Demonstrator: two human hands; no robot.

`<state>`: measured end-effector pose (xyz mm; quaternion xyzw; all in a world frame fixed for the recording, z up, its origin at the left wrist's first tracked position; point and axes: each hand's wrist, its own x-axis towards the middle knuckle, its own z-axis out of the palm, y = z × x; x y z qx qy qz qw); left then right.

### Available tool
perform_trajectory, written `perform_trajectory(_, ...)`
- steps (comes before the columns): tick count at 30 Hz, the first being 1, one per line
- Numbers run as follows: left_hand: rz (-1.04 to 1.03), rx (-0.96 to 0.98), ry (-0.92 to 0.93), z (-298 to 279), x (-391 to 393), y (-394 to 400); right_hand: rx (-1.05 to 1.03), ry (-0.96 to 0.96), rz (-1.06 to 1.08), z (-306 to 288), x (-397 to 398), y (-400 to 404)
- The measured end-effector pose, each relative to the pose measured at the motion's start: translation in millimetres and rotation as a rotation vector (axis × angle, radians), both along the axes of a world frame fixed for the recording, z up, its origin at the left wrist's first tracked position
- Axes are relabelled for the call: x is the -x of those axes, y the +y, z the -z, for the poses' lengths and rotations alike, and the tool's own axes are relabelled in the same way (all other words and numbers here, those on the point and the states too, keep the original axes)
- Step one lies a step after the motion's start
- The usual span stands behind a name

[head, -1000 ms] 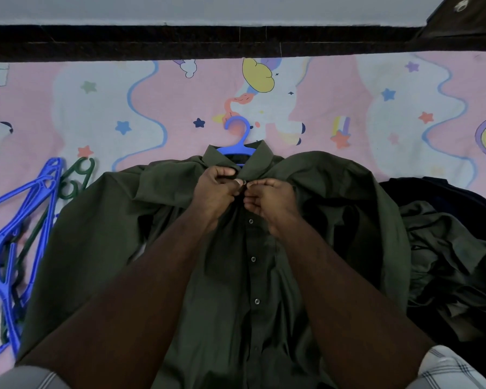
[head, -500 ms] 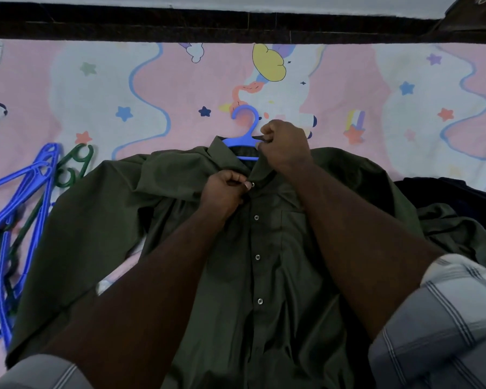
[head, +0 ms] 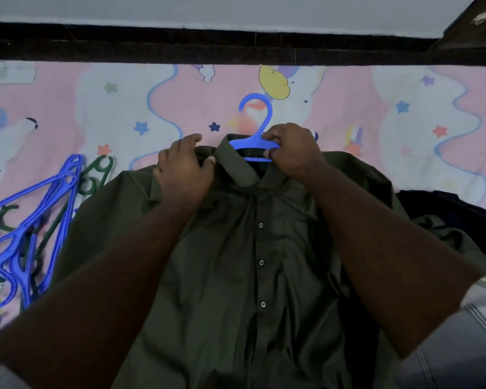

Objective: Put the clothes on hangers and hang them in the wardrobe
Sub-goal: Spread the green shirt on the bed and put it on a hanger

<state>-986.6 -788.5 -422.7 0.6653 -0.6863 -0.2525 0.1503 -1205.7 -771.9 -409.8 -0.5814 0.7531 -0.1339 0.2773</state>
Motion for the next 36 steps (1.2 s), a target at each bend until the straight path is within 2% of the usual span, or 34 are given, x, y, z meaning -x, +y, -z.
perform_trajectory(2, 0.133, -0.169, -0.154, -26.7, -3.7, -17.7, 0.066, -0.03, 0.017, -23.9, 1.0, 7.4)
perform_trajectory(4, 0.266, -0.229, -0.238, -51.4, -4.2, -25.3, 0.126, -0.051, 0.029, -49.9, 0.0, 16.3)
perform_trajectory(9, 0.385, -0.139, -0.19, -133.3, -16.7, -31.8, 0.228, -0.156, 0.082, -132.6, -3.8, 42.2)
perform_trajectory(13, 0.476, -0.043, 0.029, -211.5, -37.6, -14.6, 0.279, -0.284, 0.066, -209.2, -10.1, 75.7)
perform_trajectory(15, 0.458, 0.04, 0.052, -244.1, -53.4, 2.6, 0.193, -0.327, 0.043, -241.8, -6.5, 96.4)
perform_trajectory(16, 0.446, 0.072, 0.067, -260.2, -61.8, 11.7, 0.114, -0.288, 0.015, -257.1, -4.0, 106.4)
perform_trajectory(18, 0.42, 0.119, 0.1, -292.4, -78.0, 29.0, -0.006, -0.109, -0.059, -285.5, -1.6, 124.2)
perform_trajectory(19, 0.414, 0.136, 0.111, -309.6, -85.5, 36.5, 0.0, -0.036, -0.076, -300.4, -3.3, 132.1)
perform_trajectory(21, 0.406, 0.155, 0.13, -345.2, -101.0, 50.5, 0.118, 0.001, -0.069, -332.8, -11.4, 143.9)
perform_trajectory(26, 0.366, 0.215, 0.154, -441.7, -130.4, 81.3, 0.369, -0.064, -0.029, -425.4, -36.2, 165.6)
perform_trajectory(31, 0.355, 0.432, 0.159, -527.3, -149.8, 128.7, 0.501, -0.127, -0.08, -506.8, -36.6, 203.5)
perform_trajectory(34, 0.279, 0.539, 0.166, -564.3, -155.2, 163.8, 0.491, 0.015, -0.076, -537.7, -24.5, 234.6)
perform_trajectory(36, 0.256, 0.579, 0.172, -583.9, -154.9, 188.3, 0.561, 0.06, -0.019, -552.9, -15.7, 256.0)
